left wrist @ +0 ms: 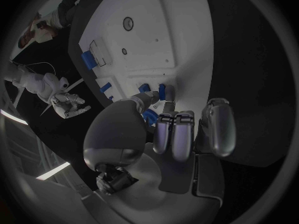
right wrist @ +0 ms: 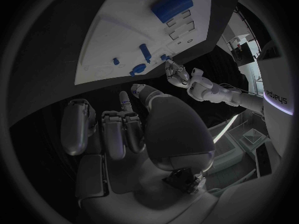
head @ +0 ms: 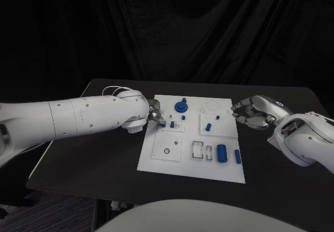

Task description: Assemble the parts on the task board

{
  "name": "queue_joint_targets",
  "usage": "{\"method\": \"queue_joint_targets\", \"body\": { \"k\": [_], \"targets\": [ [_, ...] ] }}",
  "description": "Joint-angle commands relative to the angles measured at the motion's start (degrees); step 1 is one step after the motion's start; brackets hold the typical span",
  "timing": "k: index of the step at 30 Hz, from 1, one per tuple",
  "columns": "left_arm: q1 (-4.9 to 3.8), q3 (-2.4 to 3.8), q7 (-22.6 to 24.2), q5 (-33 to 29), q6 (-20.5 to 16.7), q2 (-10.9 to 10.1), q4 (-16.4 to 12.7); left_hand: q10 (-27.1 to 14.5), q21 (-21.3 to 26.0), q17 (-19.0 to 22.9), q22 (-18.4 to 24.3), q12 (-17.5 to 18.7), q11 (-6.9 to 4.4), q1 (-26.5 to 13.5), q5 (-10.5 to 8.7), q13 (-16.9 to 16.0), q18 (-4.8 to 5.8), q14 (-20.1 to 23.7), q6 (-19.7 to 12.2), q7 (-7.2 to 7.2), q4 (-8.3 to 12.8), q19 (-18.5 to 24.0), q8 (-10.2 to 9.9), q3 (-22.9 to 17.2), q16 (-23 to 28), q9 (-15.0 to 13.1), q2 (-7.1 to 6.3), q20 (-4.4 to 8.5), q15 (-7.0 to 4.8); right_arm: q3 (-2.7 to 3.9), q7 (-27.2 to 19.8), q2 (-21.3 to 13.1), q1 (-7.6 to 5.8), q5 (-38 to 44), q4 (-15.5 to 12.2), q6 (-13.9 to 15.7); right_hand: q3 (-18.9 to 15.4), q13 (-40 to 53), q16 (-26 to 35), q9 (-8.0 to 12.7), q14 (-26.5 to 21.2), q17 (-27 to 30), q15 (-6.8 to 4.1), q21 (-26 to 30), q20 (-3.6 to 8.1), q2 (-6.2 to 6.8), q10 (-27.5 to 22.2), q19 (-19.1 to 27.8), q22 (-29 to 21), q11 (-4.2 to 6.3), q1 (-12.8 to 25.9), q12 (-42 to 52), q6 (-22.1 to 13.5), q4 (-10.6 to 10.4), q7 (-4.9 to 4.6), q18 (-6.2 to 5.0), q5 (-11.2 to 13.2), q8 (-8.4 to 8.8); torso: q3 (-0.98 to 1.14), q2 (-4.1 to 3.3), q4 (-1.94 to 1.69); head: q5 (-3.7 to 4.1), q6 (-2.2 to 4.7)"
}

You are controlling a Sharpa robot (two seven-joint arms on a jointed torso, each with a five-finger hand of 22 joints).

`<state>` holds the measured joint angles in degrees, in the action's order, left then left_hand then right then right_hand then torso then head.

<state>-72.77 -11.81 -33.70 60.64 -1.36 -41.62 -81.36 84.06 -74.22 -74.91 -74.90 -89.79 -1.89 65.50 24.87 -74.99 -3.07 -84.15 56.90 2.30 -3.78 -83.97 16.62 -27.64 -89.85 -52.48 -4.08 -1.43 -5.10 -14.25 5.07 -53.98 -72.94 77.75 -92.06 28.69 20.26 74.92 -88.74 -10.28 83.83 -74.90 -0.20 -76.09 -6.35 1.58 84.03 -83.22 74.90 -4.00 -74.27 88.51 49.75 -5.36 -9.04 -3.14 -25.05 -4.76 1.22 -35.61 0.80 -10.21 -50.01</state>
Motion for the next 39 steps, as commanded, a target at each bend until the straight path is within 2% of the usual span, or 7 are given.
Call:
{"method": "queue_joint_targets", "body": {
  "k": [1,12,24,39],
  "targets": [
    [0.60,-0.27,0.9,-0.1,0.3,0.1,-0.2,5.9,0.5,-15.1,-10.5,-0.2,-0.36,-0.1,0.06,-15.0,-0.33,-5.9,0.2,-0.36,0.3,-1.2,0.1,-0.6,-0.2,0.0,0.58,0.51,-0.33,0.04,1.3,0.0,0.14,0.2,-0.1,-0.1,0.4,12.7,0.2,0.1,5.4,-13.0,0.33,0.2,0.17,0.08,3.4,0.3,10.1,-0.29,-0.4,-0.4,0.1,-0.1,-0.10,-0.46,-0.3,0.23,0.00,-0.01,0.01,-0.01,0.01],
    [0.77,-0.27,1.6,-0.1,-1.1,0.4,0.4,5.9,0.6,-15.1,-10.5,-0.2,-0.37,-0.1,0.05,-15.0,-0.34,-5.9,0.3,-0.37,0.4,-1.2,0.1,-0.9,-0.2,-0.1,0.85,0.51,-0.34,0.04,1.4,0.0,0.16,0.2,0.0,-0.3,0.4,12.7,0.2,0.1,5.4,-13.0,0.33,0.2,0.17,0.08,3.4,0.3,10.1,-0.29,-0.4,-0.4,0.1,-0.1,-0.10,-0.46,-0.3,0.23,0.00,0.00,0.02,-0.10,0.01],
    [0.81,-0.27,1.9,-0.1,-2.3,-0.2,0.0,5.9,0.7,-15.1,-10.5,-0.2,-0.37,0.1,1.39,-15.0,-0.34,-5.9,0.2,-0.32,1.1,-1.2,0.2,-1.6,-0.2,-0.5,0.95,0.53,-0.35,0.04,1.6,0.0,0.20,0.2,0.0,-0.6,0.4,12.7,0.2,0.1,5.4,-13.0,0.33,0.2,0.17,0.08,3.4,0.3,10.1,-0.29,-0.4,-0.4,0.1,-0.1,-0.10,-0.46,-0.3,0.23,0.00,-0.01,0.01,-0.19,0.01],
    [0.86,-0.27,2.2,-0.1,-1.7,0.1,0.0,5.9,0.7,-15.1,-10.5,-0.2,-0.34,0.0,1.46,-15.0,-0.35,-5.9,0.2,-0.28,1.2,-1.1,0.2,-1.7,-0.2,-0.6,0.85,0.53,-0.34,0.04,1.7,0.0,0.29,-0.1,0.0,-1.0,0.5,12.7,0.2,0.1,5.4,-13.0,0.33,0.3,0.16,0.09,3.5,0.4,10.1,-0.30,-0.4,-0.4,0.0,-0.1,-0.12,-0.48,-0.3,0.30,0.00,-0.02,0.01,-0.39,0.01]
  ]
}}
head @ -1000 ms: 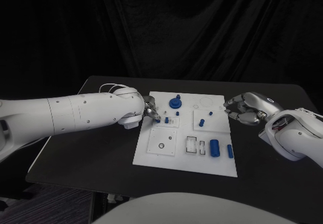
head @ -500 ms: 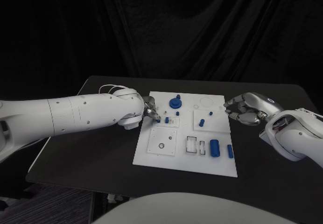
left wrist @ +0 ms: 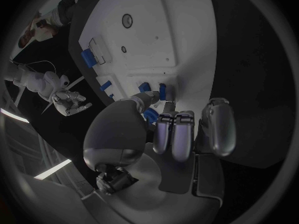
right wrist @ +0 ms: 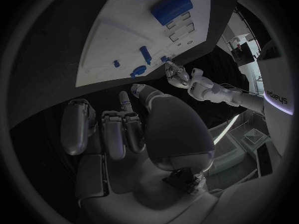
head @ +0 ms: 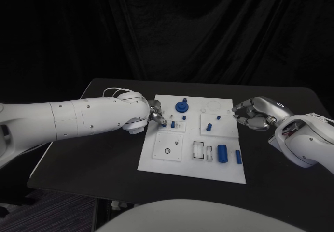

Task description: Assemble the parts on the task board

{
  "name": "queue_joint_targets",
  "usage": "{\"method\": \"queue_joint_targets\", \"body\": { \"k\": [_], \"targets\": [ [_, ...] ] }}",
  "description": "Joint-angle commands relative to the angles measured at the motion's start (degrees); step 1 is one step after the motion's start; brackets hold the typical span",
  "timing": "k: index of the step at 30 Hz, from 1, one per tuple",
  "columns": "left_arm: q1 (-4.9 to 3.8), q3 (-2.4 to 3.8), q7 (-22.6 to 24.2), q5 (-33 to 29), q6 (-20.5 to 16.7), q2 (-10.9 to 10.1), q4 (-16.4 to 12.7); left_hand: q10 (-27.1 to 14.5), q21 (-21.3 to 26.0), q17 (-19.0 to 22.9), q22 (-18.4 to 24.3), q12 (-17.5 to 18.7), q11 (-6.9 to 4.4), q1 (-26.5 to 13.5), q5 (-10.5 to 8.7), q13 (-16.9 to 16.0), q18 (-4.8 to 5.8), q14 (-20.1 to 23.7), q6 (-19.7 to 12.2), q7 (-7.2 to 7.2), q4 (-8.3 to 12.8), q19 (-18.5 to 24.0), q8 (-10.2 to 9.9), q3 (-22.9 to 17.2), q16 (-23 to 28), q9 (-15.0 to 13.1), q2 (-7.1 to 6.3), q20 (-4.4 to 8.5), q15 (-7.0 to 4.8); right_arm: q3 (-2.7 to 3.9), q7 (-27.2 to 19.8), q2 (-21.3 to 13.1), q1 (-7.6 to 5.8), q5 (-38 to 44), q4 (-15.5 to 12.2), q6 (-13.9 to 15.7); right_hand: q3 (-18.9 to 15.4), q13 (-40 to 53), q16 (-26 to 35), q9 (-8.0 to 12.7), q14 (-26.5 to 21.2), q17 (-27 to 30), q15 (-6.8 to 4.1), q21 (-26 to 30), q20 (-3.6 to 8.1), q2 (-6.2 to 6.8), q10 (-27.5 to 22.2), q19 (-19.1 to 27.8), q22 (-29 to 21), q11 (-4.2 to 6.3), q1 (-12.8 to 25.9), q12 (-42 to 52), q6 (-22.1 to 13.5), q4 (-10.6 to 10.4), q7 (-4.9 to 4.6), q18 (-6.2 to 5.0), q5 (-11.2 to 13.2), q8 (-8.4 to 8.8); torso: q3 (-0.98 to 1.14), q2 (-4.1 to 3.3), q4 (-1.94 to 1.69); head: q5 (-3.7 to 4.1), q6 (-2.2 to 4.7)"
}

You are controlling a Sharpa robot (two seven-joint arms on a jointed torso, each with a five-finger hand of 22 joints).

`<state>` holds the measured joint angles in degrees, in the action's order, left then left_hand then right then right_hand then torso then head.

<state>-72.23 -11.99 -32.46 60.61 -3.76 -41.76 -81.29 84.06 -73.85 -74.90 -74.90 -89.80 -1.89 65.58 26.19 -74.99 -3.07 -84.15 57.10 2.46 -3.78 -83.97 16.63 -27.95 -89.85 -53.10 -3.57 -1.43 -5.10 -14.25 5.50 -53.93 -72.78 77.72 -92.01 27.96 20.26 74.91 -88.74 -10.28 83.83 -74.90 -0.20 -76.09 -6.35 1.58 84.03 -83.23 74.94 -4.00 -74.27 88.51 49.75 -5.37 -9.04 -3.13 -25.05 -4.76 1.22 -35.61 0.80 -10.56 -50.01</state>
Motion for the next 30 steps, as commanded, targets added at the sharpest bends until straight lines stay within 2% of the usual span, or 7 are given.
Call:
{"method": "queue_joint_targets", "body": {
  "k": [1,4,8,10,21,24,30],
  "targets": [
    [0.32,-0.09,1.0,-0.1,0.8,0.3,0.0,5.9,0.5,-15.1,-10.5,-0.2,-0.30,-0.3,-0.26,-15.0,-0.36,-5.8,-0.1,-0.41,1.2,-1.1,0.1,-1.3,-0.2,0.0,0.28,0.52,-0.31,0.04,1.3,0.0,0.14,-0.1,0.0,-0.3,0.5,12.7,0.2,0.1,5.4,-13.0,0.33,0.3,0.16,0.09,3.5,0.4,10.0,-0.30,-0.4,-0.4,0.0,-0.1,-0.12,-0.48,-0.3,0.30,0.02,-0.02,0.01,-0.03,0.01],
    [0.40,-0.09,1.2,-0.1,1.2,0.3,0.1,5.9,0.7,-15.1,-10.4,-0.2,-0.23,-1.3,-2.26,-15.0,-0.39,-5.8,-0.3,-0.38,0.7,-1.1,-0.1,-0.7,-0.2,-0.1,0.32,0.46,-0.24,0.04,1.4,0.0,0.14,-0.1,0.0,-0.4,0.5,12.7,0.2,0.1,5.4,-13.0,0.33,0.3,0.16,0.09,3.5,0.4,10.0,-0.30,-0.4,-0.4,0.0,-0.1,-0.12,-0.48,-0.3,0.30,0.02,0.00,0.03,0.02,0.01],
    [0.51,-0.09,1.1,-0.1,1.7,0.3,0.2,5.9,0.8,-15.1,-10.4,-0.2,-0.22,-1.7,-2.53,-15.0,-0.41,-5.8,-0.3,-0.37,0.5,-1.0,-0.2,-0.4,-0.2,-0.1,0.33,0.44,-0.22,0.04,1.4,-0.1,0.14,-0.3,0.0,-0.5,0.5,12.7,0.2,0.1,5.4,-13.0,0.33,0.3,0.16,0.09,3.5,0.4,10.0,-0.30,-0.4,-0.4,0.0,-0.1,-0.12,-0.48,-0.3,0.30,0.01,-0.01,0.02,-0.02,0.01],
    [0.58,-0.09,1.0,-0.1,2.1,0.3,0.2,5.9,1.0,-15.1,-10.4,-0.2,-0.23,-2.8,-5.20,-15.0,-0.43,-5.8,-0.2,-0.42,-0.3,-1.0,-0.4,0.8,-0.2,-0.1,0.45,0.38,-0.18,0.04,1.4,-0.1,0.14,-0.5,0.0,-0.6,0.5,12.7,0.2,0.1,5.4,-13.0,0.33,0.3,0.16,0.09,3.5,0.4,10.0,-0.30,-0.4,-0.4,0.0,-0.1,-0.12,-0.48,-0.3,0.30,0.01,0.00,0.00,0.01,0.01],
    [0.84,-0.09,0.0,-0.1,4.3,0.2,0.3,5.9,1.8,-15.1,-10.2,-0.2,0.09,-5.3,-14.40,-15.0,-0.54,-5.8,0.2,-0.09,-3.5,-0.9,-2.2,6.9,-0.2,1.1,1.11,0.21,0.04,0.04,1.5,-0.1,0.15,-1.0,0.0,-1.0,0.6,12.7,0.2,0.2,5.4,-13.0,0.33,0.4,0.16,0.06,3.5,0.4,10.0,-0.30,-0.4,-0.4,0.1,-0.1,-0.11,-0.49,-0.3,0.27,0.01,0.01,0.01,0.02,0.01],
    [0.88,-0.09,-0.2,-0.1,4.7,0.1,0.4,5.9,2.1,-15.1,-10.2,-0.2,0.24,-5.9,-15.96,-15.0,-0.58,-5.8,0.2,0.09,-4.6,-0.8,-2.7,8.5,-0.2,1.5,1.32,0.10,0.16,0.04,1.6,-0.1,0.15,-1.0,-0.1,-1.0,0.6,12.7,0.2,0.2,5.4,-13.0,0.33,0.4,0.16,0.06,3.5,0.4,10.0,-0.30,-0.4,-0.4,0.1,-0.1,-0.11,-0.49,-0.3,0.27,0.02,0.01,0.01,0.04,0.01],
    [0.91,-0.09,-0.2,-0.1,5.0,0.0,0.5,5.9,2.4,-15.0,-10.1,-0.2,0.38,-6.5,-16.48,-15.0,-0.64,-5.8,0.4,0.24,-5.8,-0.7,-3.3,10.4,-0.1,2.0,1.45,-0.02,0.27,0.04,1.6,-0.1,0.15,-1.0,-0.1,-1.1,0.6,12.7,0.2,0.2,5.4,-13.0,0.33,0.4,0.16,0.06,3.5,0.4,10.0,-0.30,-0.4,-0.4,0.1,-0.1,-0.11,-0.49,-0.3,0.27,0.00,0.00,0.00,0.03,0.01]
  ]
}}
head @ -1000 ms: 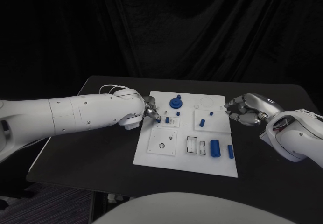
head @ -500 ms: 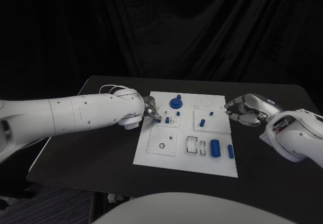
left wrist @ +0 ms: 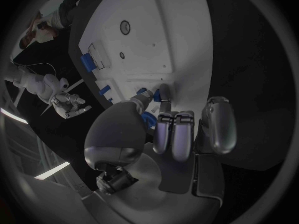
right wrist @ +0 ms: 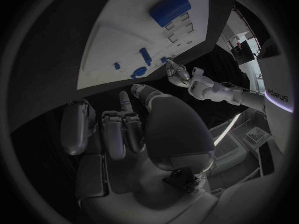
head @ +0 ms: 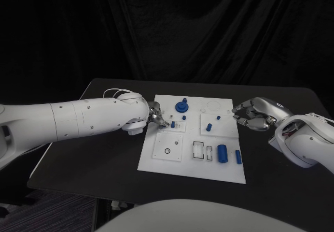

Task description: Assemble the parts on the task board

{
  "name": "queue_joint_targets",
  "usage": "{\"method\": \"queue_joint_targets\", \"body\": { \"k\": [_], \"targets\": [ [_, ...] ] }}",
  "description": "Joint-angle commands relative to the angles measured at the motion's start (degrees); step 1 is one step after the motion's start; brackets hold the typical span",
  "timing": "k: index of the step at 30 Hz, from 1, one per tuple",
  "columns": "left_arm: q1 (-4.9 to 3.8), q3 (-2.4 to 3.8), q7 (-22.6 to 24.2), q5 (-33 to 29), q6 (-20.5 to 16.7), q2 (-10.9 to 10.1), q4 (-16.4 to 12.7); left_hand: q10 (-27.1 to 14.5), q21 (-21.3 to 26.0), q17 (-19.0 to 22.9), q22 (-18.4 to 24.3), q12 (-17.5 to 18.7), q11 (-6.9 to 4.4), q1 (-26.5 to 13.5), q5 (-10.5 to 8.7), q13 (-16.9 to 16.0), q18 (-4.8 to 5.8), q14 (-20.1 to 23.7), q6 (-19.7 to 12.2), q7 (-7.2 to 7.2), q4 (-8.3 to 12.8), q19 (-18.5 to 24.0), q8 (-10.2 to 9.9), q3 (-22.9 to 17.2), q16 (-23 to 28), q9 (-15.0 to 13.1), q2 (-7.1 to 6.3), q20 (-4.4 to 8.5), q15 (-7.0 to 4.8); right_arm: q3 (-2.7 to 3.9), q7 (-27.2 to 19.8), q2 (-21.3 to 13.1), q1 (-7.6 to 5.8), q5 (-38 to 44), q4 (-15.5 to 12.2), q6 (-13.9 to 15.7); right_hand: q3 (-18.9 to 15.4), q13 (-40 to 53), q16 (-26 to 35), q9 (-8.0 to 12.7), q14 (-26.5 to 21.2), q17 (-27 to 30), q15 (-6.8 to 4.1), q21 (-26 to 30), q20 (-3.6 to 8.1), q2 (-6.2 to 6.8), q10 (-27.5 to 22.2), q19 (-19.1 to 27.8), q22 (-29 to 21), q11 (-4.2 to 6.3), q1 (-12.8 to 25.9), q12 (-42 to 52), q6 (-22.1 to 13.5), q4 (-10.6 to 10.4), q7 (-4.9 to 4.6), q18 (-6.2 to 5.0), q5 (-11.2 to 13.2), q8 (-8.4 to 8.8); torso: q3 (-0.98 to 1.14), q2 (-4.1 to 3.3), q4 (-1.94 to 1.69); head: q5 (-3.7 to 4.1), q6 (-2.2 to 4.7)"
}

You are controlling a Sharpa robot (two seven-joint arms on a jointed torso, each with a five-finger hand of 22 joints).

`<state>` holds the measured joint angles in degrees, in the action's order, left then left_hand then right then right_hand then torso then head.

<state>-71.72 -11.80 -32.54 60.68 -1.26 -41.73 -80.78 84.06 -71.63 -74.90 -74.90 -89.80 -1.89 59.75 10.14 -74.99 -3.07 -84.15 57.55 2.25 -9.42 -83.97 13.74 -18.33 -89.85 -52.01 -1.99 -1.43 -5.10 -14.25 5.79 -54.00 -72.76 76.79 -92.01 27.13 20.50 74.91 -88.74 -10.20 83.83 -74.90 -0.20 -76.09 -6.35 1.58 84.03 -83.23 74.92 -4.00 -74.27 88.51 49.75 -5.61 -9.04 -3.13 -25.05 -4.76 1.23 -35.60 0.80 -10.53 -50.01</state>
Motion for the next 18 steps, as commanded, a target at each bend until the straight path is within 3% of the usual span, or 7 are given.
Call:
{"method": "queue_joint_targets", "body": {
  "k": [1,7,9,14,18],
  "targets": [
    [0.40,-0.28,-0.1,-0.1,2.6,0.0,0.1,5.9,0.3,-15.0,-10.1,-0.2,0.41,-0.9,-0.68,-15.0,-0.66,-5.8,0.0,0.50,-0.5,-0.7,-0.5,1.3,0.0,1.1,-0.10,-0.05,0.31,0.04,1.4,0.0,0.13,-0.1,-0.1,-0.3,0.3,12.7,0.2,0.1,5.4,-13.0,0.33,0.4,0.16,0.06,3.5,0.4,10.0,-0.30,-0.4,-0.4,0.1,0.1,-0.11,-0.49,-0.3,0.27,0.00,-0.02,-0.01,-0.01,0.01],
    [0.42,-0.28,-0.4,-0.1,2.7,0.0,0.5,5.9,0.6,-14.8,-10.0,-0.2,0.58,-1.6,-1.94,-15.0,-0.72,-5.8,0.1,0.67,-2.1,-0.6,-1.2,3.6,0.1,1.6,0.21,-0.19,0.46,0.04,1.5,0.0,0.13,-0.1,0.0,-0.5,0.3,12.7,0.2,0.1,5.4,-13.0,0.33,0.4,0.16,0.06,3.5,0.4,10.0,-0.30,-0.4,-0.4,0.1,0.1,-0.11,-0.49,-0.3,0.27,0.00,-0.03,0.00,-0.01,0.01],
    [0.43,-0.28,-0.6,-0.1,2.6,0.0,0.6,5.9,1.1,-14.6,-9.9,-0.2,0.75,-3.4,-2.42,-15.0,-0.80,-5.7,-0.3,0.84,-4.7,-0.5,-1.9,5.7,0.2,2.0,0.92,-0.32,0.61,0.04,1.5,0.0,0.13,-0.1,0.0,-0.6,0.3,12.7,0.2,0.1,5.4,-13.0,0.33,0.4,0.16,0.06,3.5,0.4,10.0,-0.30,-0.4,-0.4,0.1,0.1,-0.11,-0.49,-0.3,0.27,0.00,-0.02,0.00,-0.02,0.01],
    [0.43,-0.28,-0.8,-0.1,2.4,-0.1,1.0,5.9,1.7,-14.5,-9.8,-0.2,0.97,-4.4,-1.64,-15.0,-0.90,-5.7,-0.8,1.09,-7.0,-0.4,-2.5,8.2,0.3,2.3,1.65,-0.48,0.79,0.04,1.5,0.0,0.14,-0.1,0.0,-0.7,0.3,12.7,0.2,0.1,5.4,-13.0,0.33,0.4,0.16,0.06,3.5,0.4,10.0,-0.30,-0.4,-0.4,0.1,0.1,-0.11,-0.49,-0.3,0.27,-0.01,-0.02,0.00,-0.08,0.01],
    [0.44,-0.28,-0.4,-0.1,1.5,-0.2,1.0,5.9,2.1,-14.4,-9.7,-0.2,1.29,-8.8,-4.01,-15.0,-0.94,-5.7,-1.7,1.45,-7.4,-0.3,-3.2,12.7,0.3,2.6,2.76,-0.73,1.07,0.04,1.6,0.0,0.14,-0.1,0.0,-0.7,0.3,12.7,0.2,0.1,5.4,-13.0,0.33,0.4,0.16,0.06,3.5,0.4,10.0,-0.30,-0.4,-0.4,0.1,0.1,-0.11,-0.49,-0.3,0.27,-0.01,-0.02,0.01,-0.14,0.01]
  ]
}}
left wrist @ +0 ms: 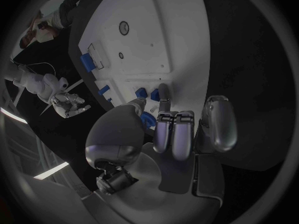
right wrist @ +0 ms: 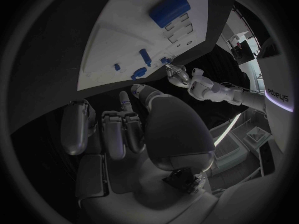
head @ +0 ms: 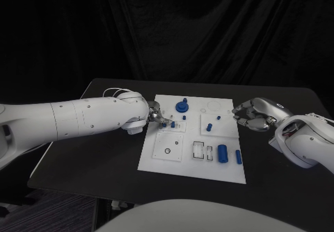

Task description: Assemble the parts on the task board

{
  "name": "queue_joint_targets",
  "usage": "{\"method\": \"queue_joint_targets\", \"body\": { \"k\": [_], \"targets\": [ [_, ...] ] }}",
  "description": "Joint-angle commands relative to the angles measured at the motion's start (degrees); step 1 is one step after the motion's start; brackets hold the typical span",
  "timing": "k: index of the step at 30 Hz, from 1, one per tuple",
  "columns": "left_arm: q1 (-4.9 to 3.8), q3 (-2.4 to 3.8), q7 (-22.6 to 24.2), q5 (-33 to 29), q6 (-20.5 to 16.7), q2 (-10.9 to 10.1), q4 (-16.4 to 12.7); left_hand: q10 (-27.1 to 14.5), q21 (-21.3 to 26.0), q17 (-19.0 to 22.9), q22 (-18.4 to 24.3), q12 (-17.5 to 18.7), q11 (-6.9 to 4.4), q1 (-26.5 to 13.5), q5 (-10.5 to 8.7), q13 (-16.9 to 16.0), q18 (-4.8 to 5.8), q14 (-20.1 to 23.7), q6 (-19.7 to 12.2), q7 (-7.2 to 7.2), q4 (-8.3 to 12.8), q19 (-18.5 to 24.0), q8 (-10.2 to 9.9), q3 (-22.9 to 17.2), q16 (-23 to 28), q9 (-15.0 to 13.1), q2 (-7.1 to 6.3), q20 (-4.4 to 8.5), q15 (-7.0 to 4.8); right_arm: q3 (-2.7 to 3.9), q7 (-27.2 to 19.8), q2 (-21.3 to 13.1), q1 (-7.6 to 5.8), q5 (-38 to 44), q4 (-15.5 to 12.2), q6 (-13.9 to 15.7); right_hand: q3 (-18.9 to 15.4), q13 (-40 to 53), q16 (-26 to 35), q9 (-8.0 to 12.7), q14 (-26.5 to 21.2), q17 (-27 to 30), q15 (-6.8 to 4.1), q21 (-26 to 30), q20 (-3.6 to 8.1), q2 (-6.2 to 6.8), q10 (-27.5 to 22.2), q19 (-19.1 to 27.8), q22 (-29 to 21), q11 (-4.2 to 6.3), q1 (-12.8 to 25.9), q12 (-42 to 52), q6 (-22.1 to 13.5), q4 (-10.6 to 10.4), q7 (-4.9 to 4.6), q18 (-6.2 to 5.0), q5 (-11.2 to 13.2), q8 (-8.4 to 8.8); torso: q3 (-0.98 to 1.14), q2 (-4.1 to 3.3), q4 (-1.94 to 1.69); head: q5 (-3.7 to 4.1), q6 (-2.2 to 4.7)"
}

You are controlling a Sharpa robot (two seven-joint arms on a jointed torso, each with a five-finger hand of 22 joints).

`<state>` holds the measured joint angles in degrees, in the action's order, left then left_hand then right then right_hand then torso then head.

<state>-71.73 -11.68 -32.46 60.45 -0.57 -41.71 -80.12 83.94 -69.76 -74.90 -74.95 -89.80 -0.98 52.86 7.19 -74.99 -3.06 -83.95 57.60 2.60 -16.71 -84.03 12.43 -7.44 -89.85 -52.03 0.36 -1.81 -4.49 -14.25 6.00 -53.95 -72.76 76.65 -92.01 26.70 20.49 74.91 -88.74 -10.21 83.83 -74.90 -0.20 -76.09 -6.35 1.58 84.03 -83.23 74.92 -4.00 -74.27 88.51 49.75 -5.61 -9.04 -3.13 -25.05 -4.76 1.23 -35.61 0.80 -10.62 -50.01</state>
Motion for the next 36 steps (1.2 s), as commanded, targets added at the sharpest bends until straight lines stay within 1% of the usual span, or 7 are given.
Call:
{"method": "queue_joint_targets", "body": {
  "k": [1,4,6,15,28,32,36],
  "targets": [
    [0.46,-0.40,-0.2,0.1,0.5,-0.2,0.4,6.1,0.3,-14.4,-9.6,-0.2,0.47,-3.1,-2.06,-15.0,-0.96,-5.9,-2.0,1.15,-0.1,-0.2,-2.1,2.9,0.3,2.7,0.73,-0.40,0.48,0.04,1.3,0.0,0.14,0.0,0.0,-0.3,0.3,12.7,0.2,0.1,5.4,-13.0,0.33,0.4,0.16,0.06,3.5,0.4,10.0,-0.30,-0.4,-0.4,0.1,0.1,-0.11,-0.49,-0.3,0.27,-0.01,0.00,0.00,-0.06,0.01],
    [0.46,-0.40,0.9,0.1,-0.8,-0.3,0.4,6.1,0.5,-14.5,-9.6,-0.2,0.86,-6.7,-4.36,-15.0,-0.97,-5.9,-3.2,1.59,-0.2,-0.2,-3.2,6.9,0.3,3.8,1.68,-0.62,0.76,0.04,1.3,0.0,0.15,0.0,0.0,-0.3,0.4,12.7,0.3,0.1,5.4,-12.9,0.32,0.4,0.16,0.07,3.5,0.4,10.0,-0.29,-0.4,-0.4,0.3,0.1,-0.09,-0.51,-0.3,0.22,-0.01,0.00,0.00,-0.07,0.01],
    [0.46,-0.40,1.9,0.1,-1.7,-0.4,0.4,6.0,0.7,-14.6,-9.6,-0.2,0.98,-9.9,-4.43,-15.0,-1.01,-5.9,-3.3,1.79,-0.1,-0.1,-3.7,10.5,0.2,4.7,3.91,-0.76,0.94,0.04,1.3,0.0,0.15,0.0,0.0,-0.4,0.4,12.7,0.3,0.1,5.4,-12.9,0.32,0.4,0.16,0.07,3.5,0.4,10.0,-0.29,-0.4,-0.4,0.3,0.1,-0.09,-0.51,-0.3,0.22,0.00,0.00,0.00,-0.09,0.01],
    [0.47,-0.40,4.9,0.1,-5.1,-0.9,0.1,6.1,0.5,-14.9,-9.7,-0.2,0.70,-11.7,-4.47,-15.0,-0.99,-6.0,-1.8,1.40,-0.1,-0.1,-2.5,16.0,0.0,4.5,8.03,-0.64,0.76,0.04,1.3,0.1,0.17,-0.1,0.1,-0.5,0.4,12.7,0.3,0.1,5.4,-12.9,0.32,0.4,0.16,0.07,3.5,0.4,10.0,-0.29,-0.4,-0.4,0.3,0.1,-0.09,-0.51,-0.3,0.22,-0.01,0.00,0.00,-0.16,0.01],
    [0.47,-0.39,11.5,0.1,-18.7,-4.1,-2.4,6.1,-3.9,-15.1,-10.7,-0.2,-1.11,-5.8,-4.21,-15.0,-0.22,-6.1,-2.6,-0.63,0.1,-1.6,10.7,24.5,-0.2,-7.0,12.76,0.66,-0.73,0.04,0.7,-0.5,0.19,-0.2,0.0,0.5,0.5,12.8,0.2,0.1,5.4,-13.0,0.31,0.4,0.17,0.06,3.6,0.3,10.0,-0.27,-0.4,-0.3,0.3,0.2,-0.08,-0.48,-0.4,0.21,-0.02,-0.05,0.02,0.13,0.01],
    [0.47,-0.39,11.9,0.1,-19.5,-5.0,-2.9,6.1,-4.4,-15.1,-10.8,-0.2,-1.47,-3.0,-1.46,-15.0,-0.14,-6.1,-3.0,-1.10,0.0,-1.8,13.5,25.8,-0.2,-9.6,13.64,0.96,-1.06,0.04,0.8,-0.6,0.19,-0.2,0.0,0.4,0.5,12.8,0.2,0.1,5.4,-13.0,0.31,0.4,0.17,0.06,3.6,0.3,10.0,-0.27,-0.4,-0.3,0.3,0.2,-0.08,-0.48,-0.4,0.21,-0.04,-0.03,0.02,0.14,0.01],
    [0.47,-0.39,11.3,0.1,-18.2,-5.6,-3.3,6.1,-4.2,-15.1,-10.8,-0.2,-1.54,0.6,5.29,-15.0,-0.19,-6.1,-4.0,-1.20,0.2,-1.6,14.3,26.2,-0.2,-10.6,13.51,1.07,-1.14,0.04,0.9,-0.7,0.19,-0.2,0.0,0.3,0.5,12.8,0.2,0.1,5.4,-13.0,0.31,0.4,0.17,0.06,3.6,0.3,10.0,-0.27,-0.4,-0.3,0.3,0.2,-0.08,-0.48,-0.4,0.21,-0.02,-0.03,0.03,0.23,0.01]
  ]
}}
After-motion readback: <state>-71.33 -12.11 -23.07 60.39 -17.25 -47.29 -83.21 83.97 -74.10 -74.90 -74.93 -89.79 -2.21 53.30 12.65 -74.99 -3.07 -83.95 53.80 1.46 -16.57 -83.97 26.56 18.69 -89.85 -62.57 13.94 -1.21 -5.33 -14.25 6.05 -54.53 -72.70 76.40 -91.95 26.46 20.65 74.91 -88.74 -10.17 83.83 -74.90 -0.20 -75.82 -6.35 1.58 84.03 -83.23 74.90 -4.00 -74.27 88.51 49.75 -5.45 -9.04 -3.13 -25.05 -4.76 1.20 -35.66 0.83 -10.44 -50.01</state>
